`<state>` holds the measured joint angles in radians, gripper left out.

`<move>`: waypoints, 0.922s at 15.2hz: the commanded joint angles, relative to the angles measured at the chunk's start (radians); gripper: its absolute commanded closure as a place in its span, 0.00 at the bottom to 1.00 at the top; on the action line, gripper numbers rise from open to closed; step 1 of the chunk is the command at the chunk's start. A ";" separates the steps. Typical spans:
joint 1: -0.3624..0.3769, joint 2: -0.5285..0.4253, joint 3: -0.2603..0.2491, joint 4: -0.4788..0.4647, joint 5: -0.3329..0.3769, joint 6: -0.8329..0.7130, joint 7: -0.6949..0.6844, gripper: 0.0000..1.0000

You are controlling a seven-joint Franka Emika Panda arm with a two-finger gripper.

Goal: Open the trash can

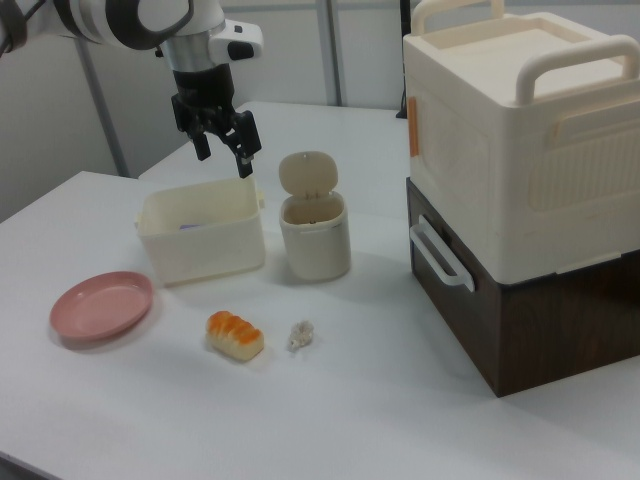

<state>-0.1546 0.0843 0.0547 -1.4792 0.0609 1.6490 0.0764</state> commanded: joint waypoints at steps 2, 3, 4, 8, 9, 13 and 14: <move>0.012 -0.041 -0.004 -0.058 -0.006 0.037 0.025 0.00; 0.012 -0.041 -0.004 -0.058 -0.006 0.037 0.025 0.00; 0.012 -0.041 -0.004 -0.058 -0.006 0.037 0.025 0.00; 0.012 -0.041 -0.004 -0.058 -0.004 0.035 0.026 0.00; 0.012 -0.040 -0.006 -0.056 -0.004 0.037 0.026 0.00; 0.012 -0.034 -0.010 -0.029 0.000 0.040 0.026 0.00; 0.012 -0.034 -0.012 -0.029 -0.001 0.040 0.026 0.00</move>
<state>-0.1545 0.0821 0.0538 -1.4790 0.0609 1.6620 0.0809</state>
